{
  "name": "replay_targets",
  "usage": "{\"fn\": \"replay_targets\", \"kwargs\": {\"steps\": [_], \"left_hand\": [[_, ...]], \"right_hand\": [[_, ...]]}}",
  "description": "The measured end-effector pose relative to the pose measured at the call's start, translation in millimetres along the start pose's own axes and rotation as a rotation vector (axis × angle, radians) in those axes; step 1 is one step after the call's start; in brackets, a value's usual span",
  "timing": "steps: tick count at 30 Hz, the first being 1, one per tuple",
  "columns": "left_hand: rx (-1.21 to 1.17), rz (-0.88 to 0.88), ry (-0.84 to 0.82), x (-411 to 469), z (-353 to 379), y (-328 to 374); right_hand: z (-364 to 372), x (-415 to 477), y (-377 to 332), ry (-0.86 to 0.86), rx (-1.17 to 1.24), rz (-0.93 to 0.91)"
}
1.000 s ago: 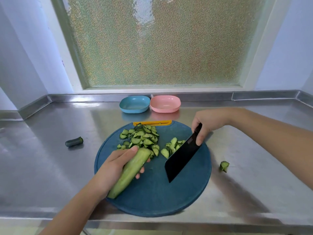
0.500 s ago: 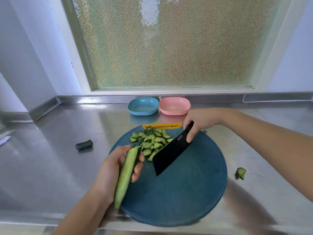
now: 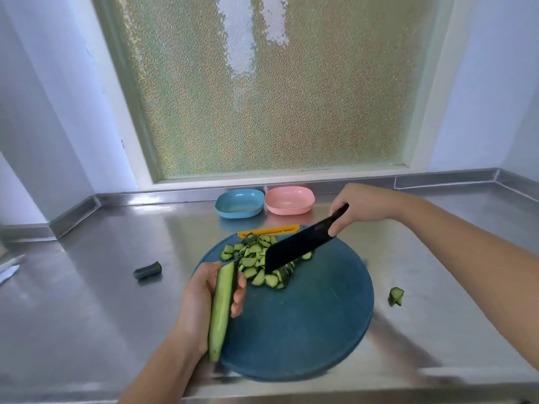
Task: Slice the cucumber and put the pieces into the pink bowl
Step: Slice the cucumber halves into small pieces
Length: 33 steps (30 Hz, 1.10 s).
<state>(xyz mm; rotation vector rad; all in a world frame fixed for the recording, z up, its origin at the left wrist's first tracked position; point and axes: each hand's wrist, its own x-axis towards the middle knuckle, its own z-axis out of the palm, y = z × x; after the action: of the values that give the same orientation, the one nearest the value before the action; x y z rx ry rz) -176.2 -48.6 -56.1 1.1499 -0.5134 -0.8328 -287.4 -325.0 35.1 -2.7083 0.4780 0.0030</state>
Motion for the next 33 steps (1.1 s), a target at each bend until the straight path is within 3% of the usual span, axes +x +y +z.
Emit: {"fn": "replay_targets", "kwargs": {"steps": [11, 13, 17, 20, 26, 30, 33], "left_hand": [[0.312, -0.147, -0.015, 5.0, 49.0, 2.3], [0.587, -0.057, -0.042, 5.3, 73.8, 1.9], [1.363, 0.337, 0.022, 10.5, 107.6, -15.8], [1.623, 0.443, 0.079, 22.9, 121.6, -38.4], [1.711, 0.452, 0.095, 45.3, 129.2, -62.9], [1.57, 0.693, 0.049, 47.8, 121.9, -69.2], [1.437, 0.683, -0.021, 47.5, 114.6, -69.0]], "right_hand": [[30.5, -99.2, -17.3, 0.356, 0.166, 0.342], [48.0, -105.6, -17.2, 0.403, 0.214, 0.389], [68.7, -112.6, -17.6, 0.43, 0.119, 0.472], [79.2, -113.2, -16.2, 0.386, 0.051, 0.496], [90.2, -112.2, -26.5, 0.3, 0.102, 0.463], [98.3, -109.0, -23.3, 0.273, 0.073, 0.393], [103.6, -111.8, -25.5, 0.243, 0.076, 0.348]]}}
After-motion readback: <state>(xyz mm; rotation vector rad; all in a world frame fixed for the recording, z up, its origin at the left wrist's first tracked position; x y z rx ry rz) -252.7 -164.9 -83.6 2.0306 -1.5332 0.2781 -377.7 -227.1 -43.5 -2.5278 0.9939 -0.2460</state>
